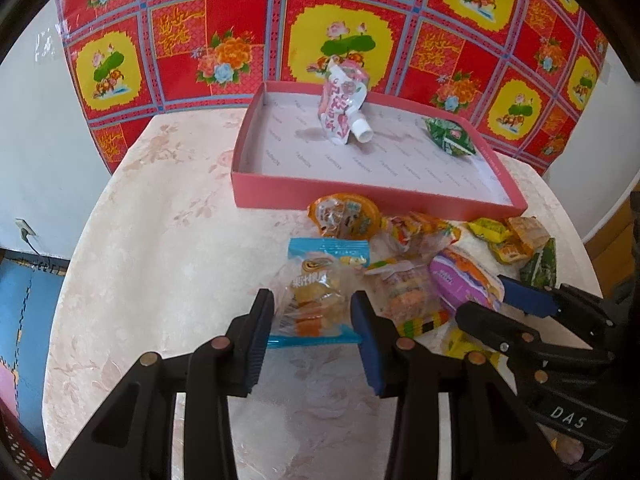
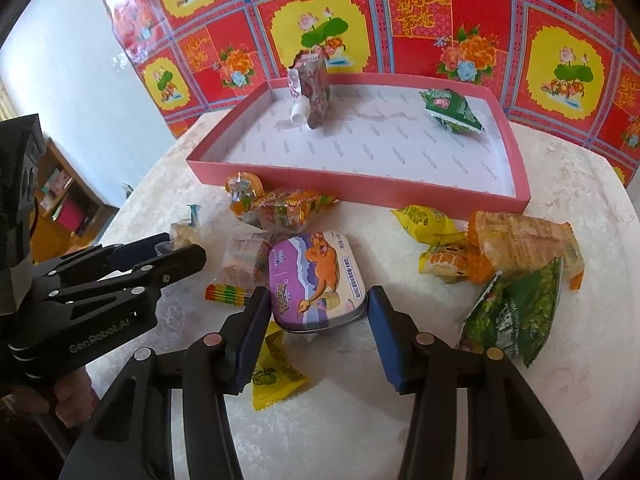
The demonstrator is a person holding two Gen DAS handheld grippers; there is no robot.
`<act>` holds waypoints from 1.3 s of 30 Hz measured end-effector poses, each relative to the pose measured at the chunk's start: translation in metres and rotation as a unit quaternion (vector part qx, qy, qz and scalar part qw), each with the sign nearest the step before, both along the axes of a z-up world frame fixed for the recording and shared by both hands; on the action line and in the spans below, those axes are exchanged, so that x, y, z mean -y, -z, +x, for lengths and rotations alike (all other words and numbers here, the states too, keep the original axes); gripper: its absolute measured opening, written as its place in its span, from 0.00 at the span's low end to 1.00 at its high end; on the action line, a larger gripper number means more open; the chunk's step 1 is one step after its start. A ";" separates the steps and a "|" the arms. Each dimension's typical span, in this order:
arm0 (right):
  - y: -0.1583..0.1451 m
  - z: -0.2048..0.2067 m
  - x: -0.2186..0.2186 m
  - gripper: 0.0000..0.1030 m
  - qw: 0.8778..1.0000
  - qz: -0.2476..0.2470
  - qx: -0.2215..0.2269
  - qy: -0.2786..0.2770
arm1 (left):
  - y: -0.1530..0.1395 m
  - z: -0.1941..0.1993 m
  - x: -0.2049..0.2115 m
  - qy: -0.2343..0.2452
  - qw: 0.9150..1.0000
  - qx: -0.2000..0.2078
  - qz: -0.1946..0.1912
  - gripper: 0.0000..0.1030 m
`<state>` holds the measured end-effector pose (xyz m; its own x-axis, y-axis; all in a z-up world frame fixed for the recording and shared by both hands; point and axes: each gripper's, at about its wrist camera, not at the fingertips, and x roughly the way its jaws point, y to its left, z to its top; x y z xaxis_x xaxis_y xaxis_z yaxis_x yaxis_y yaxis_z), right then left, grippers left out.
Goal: Organize snacks
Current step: 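Grasp the purple tin with the right gripper while the left gripper holds the cake bag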
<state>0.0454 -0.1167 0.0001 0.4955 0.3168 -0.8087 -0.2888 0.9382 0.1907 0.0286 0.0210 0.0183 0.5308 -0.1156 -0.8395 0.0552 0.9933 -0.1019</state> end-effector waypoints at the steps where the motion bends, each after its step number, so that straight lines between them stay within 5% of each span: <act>1: -0.001 -0.001 0.000 0.49 1.000 0.001 0.002 -0.001 | -0.001 0.000 0.000 0.000 1.000 0.001 0.000 0.41; 39: -0.047 0.009 0.050 0.48 0.996 0.053 0.041 0.057 | -0.049 0.042 0.002 -0.002 0.999 0.040 -0.025 0.41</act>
<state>0.0541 -0.1663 0.0468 0.5961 0.3357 -0.7294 -0.1998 0.9419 0.2702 0.0701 0.0190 0.0674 0.5972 -0.1535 -0.7873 0.0610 0.9874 -0.1463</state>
